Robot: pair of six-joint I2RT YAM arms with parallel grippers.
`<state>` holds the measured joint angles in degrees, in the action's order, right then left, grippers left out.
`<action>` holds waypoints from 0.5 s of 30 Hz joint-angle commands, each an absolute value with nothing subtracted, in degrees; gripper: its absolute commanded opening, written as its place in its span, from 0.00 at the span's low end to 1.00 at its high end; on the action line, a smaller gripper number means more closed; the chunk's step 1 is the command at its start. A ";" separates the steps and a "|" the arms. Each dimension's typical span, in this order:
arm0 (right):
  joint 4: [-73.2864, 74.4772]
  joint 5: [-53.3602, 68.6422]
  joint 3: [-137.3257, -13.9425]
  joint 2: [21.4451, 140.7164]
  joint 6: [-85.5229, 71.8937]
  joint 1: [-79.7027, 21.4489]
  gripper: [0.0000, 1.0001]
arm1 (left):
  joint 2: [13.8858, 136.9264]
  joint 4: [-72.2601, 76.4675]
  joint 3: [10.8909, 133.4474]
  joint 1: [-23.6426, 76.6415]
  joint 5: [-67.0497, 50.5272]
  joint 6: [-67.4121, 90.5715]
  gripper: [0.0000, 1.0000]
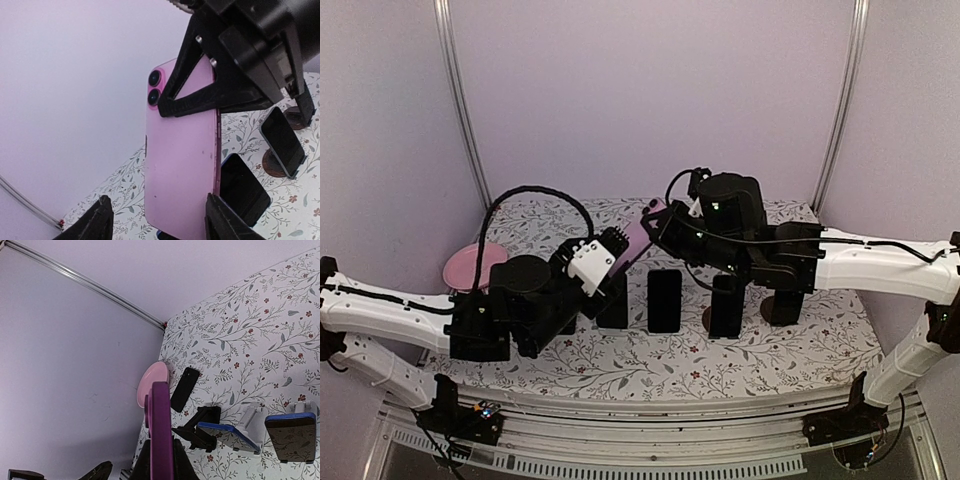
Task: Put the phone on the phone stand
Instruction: Pass from the right arm to the left
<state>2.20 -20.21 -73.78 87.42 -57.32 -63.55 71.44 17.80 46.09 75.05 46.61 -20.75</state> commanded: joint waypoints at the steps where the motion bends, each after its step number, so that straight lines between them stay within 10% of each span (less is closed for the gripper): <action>1: 6.26 -29.58 -78.63 87.33 -65.19 -66.35 0.02 | 72.61 33.19 43.89 77.56 54.81 -35.18 0.61; 15: 9.71 -33.58 -84.20 89.89 -71.19 -67.94 0.02 | 73.59 34.98 43.59 79.91 51.73 -39.77 0.66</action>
